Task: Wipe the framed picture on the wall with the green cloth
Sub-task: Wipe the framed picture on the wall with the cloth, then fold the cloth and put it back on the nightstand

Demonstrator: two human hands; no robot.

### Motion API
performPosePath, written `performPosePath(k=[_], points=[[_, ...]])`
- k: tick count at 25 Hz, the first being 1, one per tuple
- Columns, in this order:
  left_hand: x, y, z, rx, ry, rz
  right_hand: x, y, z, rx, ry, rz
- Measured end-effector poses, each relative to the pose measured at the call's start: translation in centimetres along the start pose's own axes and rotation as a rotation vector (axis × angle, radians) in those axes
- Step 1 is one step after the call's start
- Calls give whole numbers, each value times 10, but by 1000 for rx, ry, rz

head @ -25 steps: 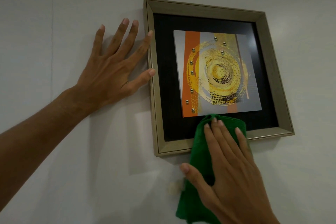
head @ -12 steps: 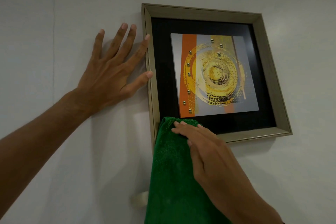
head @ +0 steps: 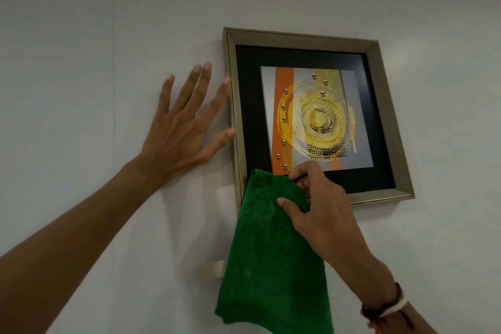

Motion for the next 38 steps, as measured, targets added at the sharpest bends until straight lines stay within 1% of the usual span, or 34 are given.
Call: performPosePath(k=[3, 5, 6, 9, 11, 12, 14, 17, 19, 21, 24, 26, 28, 30, 33, 35, 38], points=[[30, -26, -42, 114, 16, -192, -8, -10, -8, 16, 19, 148], [45, -42, -75, 165, -10, -398, -22, -16, -23, 29, 19, 277], [49, -44, -90, 150, -66, -544, -31, -19, -30, 36, 12, 329], [61, -39, -143, -12, -388, -1188, -65, -16, -60, 1, 21, 556], [75, -29, -193, -176, -519, -1517, -83, -1, -89, -63, 72, 741], [80, -28, -220, -264, -569, -1628, -89, 8, -106, -90, 102, 813], [80, -35, -278, -422, -658, -1730, -93, 30, -140, -146, 197, 933], [66, -53, -364, -535, -780, -1797, -82, 69, -197, -248, 381, 1057], [57, -63, -419, -564, -876, -1819, -71, 100, -238, -311, 502, 1082], [51, -69, -482, -550, -1016, -1812, -59, 139, -288, -384, 634, 1057], [64, -82, -582, -491, -1260, -1798, -40, 192, -376, -527, 815, 957], [88, -93, -658, -442, -1460, -1789, -27, 229, -447, -639, 915, 831], [123, -105, -730, -418, -1647, -1739, -8, 256, -515, -744, 968, 680], [160, -115, -790, -438, -1760, -1654, 12, 280, -577, -880, 958, 546], [219, -124, -870, -553, -1781, -1521, 49, 310, -675, -1057, 996, 446], [263, -128, -925, -688, -1767, -1413, 77, 325, -742, -1161, 1026, 374], [342, -133, -1001, -939, -1709, -1391, 122, 342, -839, -1299, 1088, 279]])
Point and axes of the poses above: each hand's wrist, its own z-axis towards the middle knuckle, its own y-axis out of the palm, x = y × z, the point moved 10 cm from there along z, towards the middle knuckle, and after that the axes turned 11 degrees about y, right-handed, at the moved point
